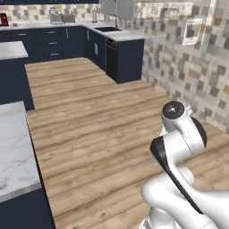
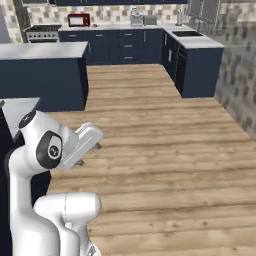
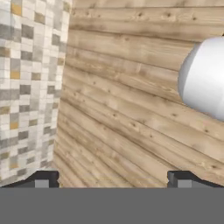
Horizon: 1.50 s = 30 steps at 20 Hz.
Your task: Place the cold items (mushroom and broccoli) from the fridge in one tupperware on the dining counter. Place the warm items (kebab skewer and hot dog) in the stove area in another tupperware.
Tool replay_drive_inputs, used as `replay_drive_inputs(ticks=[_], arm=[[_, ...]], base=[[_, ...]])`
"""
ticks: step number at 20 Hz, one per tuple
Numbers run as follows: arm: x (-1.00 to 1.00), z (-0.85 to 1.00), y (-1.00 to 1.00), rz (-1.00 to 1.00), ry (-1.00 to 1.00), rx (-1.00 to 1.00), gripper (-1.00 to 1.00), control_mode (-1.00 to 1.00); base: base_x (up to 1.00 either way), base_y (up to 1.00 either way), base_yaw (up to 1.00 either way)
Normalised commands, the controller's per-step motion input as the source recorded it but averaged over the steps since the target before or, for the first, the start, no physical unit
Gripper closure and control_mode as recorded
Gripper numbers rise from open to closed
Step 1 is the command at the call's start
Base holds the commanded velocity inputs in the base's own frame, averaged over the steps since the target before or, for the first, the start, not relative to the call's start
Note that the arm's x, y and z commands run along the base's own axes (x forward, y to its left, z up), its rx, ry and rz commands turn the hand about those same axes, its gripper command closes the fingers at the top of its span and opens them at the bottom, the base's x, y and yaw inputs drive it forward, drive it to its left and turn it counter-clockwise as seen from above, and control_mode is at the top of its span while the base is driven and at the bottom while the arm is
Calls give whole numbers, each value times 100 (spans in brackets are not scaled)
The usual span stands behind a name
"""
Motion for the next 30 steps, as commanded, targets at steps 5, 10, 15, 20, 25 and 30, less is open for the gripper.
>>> replay_drive_inputs(ticks=[5,10,15,20,25,30], arm=[[0,0,0,0,0,0,-100,100],[0,0,0,0,0,0,-100,100],[0,0,0,0,0,0,-100,100],[0,0,0,0,0,0,-100,100],[0,0,0,0,0,0,-100,100],[0,0,0,0,0,0,-100,100]], base=[[100,1,53],[100,-47,23],[100,-100,3],[100,-45,34],[100,-22,51],[100,-80,24]])
